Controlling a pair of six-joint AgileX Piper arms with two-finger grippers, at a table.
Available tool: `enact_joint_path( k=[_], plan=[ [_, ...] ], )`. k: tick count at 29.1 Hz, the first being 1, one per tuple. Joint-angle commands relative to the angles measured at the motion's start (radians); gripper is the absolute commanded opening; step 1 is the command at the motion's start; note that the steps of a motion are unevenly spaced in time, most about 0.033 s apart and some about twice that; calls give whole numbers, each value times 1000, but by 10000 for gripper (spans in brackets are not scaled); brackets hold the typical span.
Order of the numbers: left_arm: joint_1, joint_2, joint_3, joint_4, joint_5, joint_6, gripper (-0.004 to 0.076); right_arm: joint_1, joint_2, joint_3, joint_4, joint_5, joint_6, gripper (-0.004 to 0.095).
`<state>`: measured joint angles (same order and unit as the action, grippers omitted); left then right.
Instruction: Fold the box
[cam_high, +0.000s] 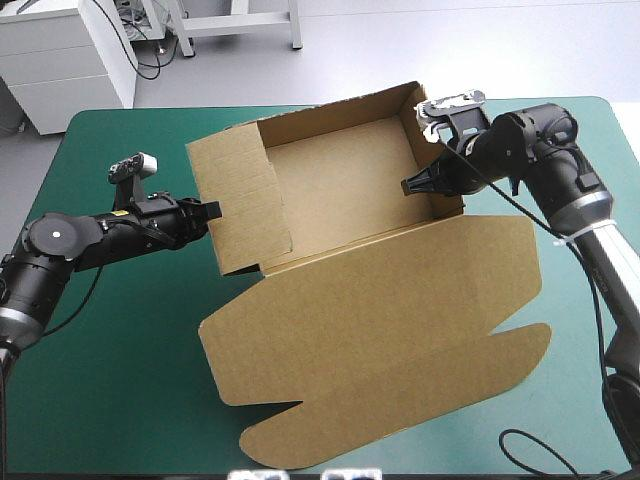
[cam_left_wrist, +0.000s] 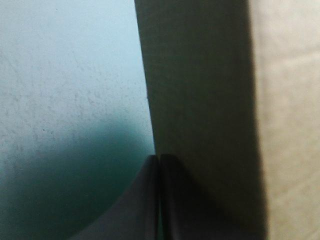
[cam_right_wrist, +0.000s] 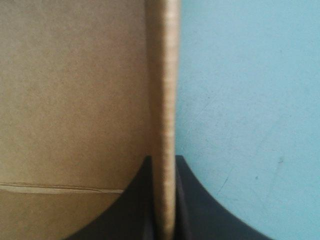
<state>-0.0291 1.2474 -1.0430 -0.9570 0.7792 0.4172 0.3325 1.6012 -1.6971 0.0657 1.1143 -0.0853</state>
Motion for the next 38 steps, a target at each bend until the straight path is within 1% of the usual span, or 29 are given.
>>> enact_joint_path(
  k=[1,8,11,12,14,19,21,27,31,33,38],
  plan=[
    [-6,-27,-31,-51,-26,-10,-8,43,-39,-25,-37,-77,34,-15],
    [-6,-27,-31,-17,-28,-1,-3,106,-39,-25,-131,-80,79,-15],
    [-6,-27,-31,3,-28,-1,30,108,-39,-25,-135,-78,85,-15],
    [-6,-27,-31,1,-28,-1,50,108,-39,-25,-135,-78,85,-15],
    [-6,-27,-31,-4,-28,-1,121,108,-39,-25,-137,-76,85,-15],
    [-6,-27,-31,-4,-28,-1,316,108,-39,-25,-145,-74,85,-15],
    [-6,-27,-31,-4,-28,-7,358,108,-39,-25,-145,-74,85,-15],
    [-6,-27,-31,-16,-7,-8,363,112,-39,-25,-153,-72,85,-15],
    [-6,-27,-31,-86,9,-8,363,118,-39,-25,-172,-72,85,-15],
    [-6,-27,-31,-146,34,-8,363,122,-39,-25,-192,-70,85,-15],
    [-6,-27,-31,-157,67,-16,363,122,-39,-25,-194,-67,85,-15]
  ],
)
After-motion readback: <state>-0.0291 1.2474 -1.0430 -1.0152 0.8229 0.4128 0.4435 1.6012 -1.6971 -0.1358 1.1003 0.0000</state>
